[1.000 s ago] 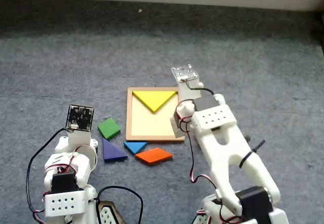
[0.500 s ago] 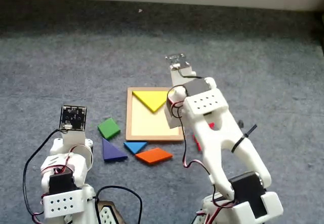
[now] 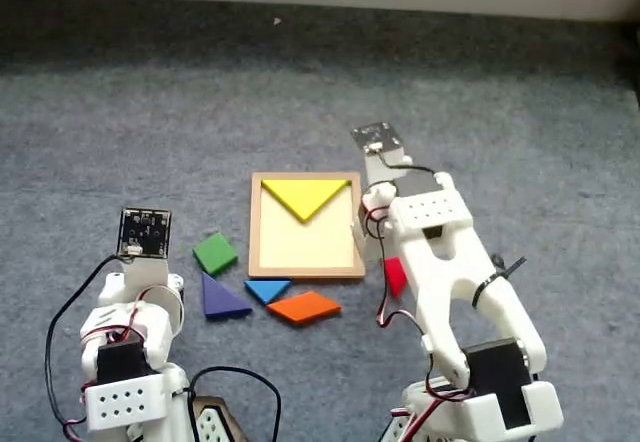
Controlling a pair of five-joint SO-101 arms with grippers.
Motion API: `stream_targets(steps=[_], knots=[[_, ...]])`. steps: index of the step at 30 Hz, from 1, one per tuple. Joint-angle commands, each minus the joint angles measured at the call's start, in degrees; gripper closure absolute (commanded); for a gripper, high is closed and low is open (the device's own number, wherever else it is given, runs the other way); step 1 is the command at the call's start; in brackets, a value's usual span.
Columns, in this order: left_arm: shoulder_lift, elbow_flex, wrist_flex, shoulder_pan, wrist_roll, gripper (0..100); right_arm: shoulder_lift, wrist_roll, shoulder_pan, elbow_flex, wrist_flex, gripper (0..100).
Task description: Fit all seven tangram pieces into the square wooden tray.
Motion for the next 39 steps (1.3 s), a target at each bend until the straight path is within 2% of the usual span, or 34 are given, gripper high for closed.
stream_targets(steps=[1,10,14,23,30,39], knots=[[-0.48,-0.92,-0.88,-0.75,0.44,96,-0.31,0.97,0.75,2.51,-5.67,58.8],[-0.48,-0.84,-0.88,-0.75,0.44,96,7.52,0.97,-0.92,4.88,-8.75,58.8],[-0.48,-0.84,-0.88,-0.75,0.44,96,10.86,0.97,-0.92,0.84,-8.66,59.1],[-0.48,-0.75,-0.88,-0.75,0.44,96,11.03,1.93,-0.84,-0.84,-8.92,82.0],[-0.48,-0.75,-0.88,-0.75,0.44,96,9.63,3.52,1.98,-0.84,-8.57,82.7],[-0.48,-0.75,-0.88,-0.75,0.44,96,-2.42,3.78,2.51,4.7,-9.01,82.7]])
